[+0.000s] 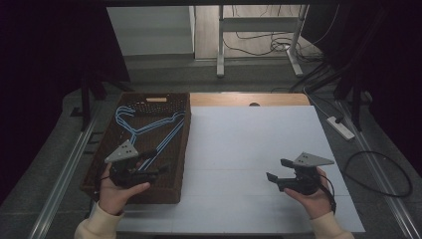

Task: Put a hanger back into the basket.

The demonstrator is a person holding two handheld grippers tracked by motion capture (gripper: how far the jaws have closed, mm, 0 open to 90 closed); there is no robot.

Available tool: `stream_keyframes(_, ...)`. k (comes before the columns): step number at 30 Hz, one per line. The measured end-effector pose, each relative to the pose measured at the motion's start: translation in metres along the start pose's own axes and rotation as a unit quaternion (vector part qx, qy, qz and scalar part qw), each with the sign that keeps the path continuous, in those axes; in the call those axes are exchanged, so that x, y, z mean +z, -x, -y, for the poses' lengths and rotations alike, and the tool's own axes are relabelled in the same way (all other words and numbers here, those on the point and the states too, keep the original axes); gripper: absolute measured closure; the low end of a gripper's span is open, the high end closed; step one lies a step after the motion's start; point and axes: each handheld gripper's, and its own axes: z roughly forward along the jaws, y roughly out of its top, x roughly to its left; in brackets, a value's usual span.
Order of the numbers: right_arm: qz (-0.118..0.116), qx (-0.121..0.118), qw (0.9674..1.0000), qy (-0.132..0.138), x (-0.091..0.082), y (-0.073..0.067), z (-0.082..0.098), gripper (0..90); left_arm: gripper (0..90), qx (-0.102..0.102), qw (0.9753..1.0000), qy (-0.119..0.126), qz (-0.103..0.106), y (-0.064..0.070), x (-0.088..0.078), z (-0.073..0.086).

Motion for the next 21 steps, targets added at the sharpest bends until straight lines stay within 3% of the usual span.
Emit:
stream_keyframes(2, 0.001, 0.005, 1.0000, 0.004, -0.002, 0.002, 0.001, 23.0, 29.4, 0.012, 0.9999, -0.003, -0.002, 0.005, 0.003, 0.003)
stream_keyframes(7, 0.004, 0.011, 0.9999, 0.009, -0.007, 0.005, 0.004, 23.1, 29.4, 0.019, 0.9998, -0.002, -0.003, 0.008, 0.005, 0.009)
stream_keyframes(21, 0.009, 0.017, 0.9997, 0.017, -0.012, 0.010, 0.006, 23.6, 29.3, 0.023, 0.9997, 0.001, -0.006, 0.012, 0.003, 0.020)
